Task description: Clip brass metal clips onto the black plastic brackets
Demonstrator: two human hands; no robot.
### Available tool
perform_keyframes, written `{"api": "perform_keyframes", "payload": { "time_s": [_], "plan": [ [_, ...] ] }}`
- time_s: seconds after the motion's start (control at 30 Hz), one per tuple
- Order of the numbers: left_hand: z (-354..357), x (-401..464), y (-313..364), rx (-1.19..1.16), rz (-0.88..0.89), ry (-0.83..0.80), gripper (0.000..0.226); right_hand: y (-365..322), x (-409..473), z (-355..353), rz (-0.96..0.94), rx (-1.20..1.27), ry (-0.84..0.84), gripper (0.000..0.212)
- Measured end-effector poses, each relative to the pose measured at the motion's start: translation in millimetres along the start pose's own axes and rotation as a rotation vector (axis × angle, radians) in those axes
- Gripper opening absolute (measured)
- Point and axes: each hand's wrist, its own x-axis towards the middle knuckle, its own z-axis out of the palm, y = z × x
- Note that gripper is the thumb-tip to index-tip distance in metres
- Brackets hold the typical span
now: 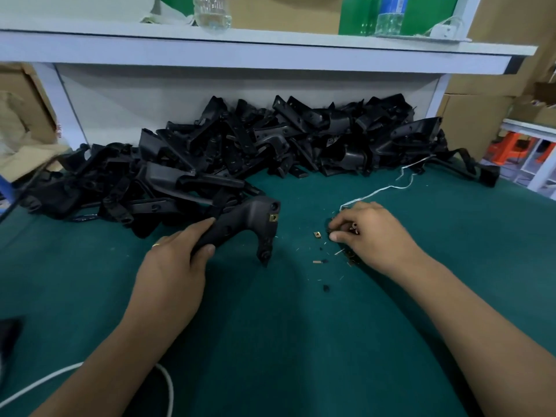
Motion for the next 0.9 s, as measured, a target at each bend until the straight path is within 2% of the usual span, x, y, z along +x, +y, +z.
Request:
{"api": "perform_keyframes", "payload": {
  "time_s": [0.17, 0.3, 0.4, 0.63, 0.9],
  "plan": [
    [1.0, -0.2, 0.3, -0.010, 0.007, -0.008, 0.044, -2.4, -0.1, 4.8, -0.016, -0.025, 0.031, 0.004],
    [0.8, 0.1, -1.5, -0.003, -0.001, -0.020, 0.044, -4.3, 0.2, 6.8, -0.049, -0.070, 0.070, 0.008],
    [1.4, 0.3, -2.1, 0.007, -0.002, -0.020, 0.044, -7.8, -0.1, 4.0, -0.036, 0.023, 0.107, 0.008],
    [1.8, 1.5, -3.4, 0.013, 0.006, -0.021, 0.042, -18.0, -4.5, 5.6, 0.045, 0.302, 0.006, 0.010],
    [2.4, 2.3, -4.7, 0.012, 0.014, -0.018, 0.041, -14.4, -4.0, 6.0, 0.032, 0.217, -0.015, 0.010]
  ]
}}
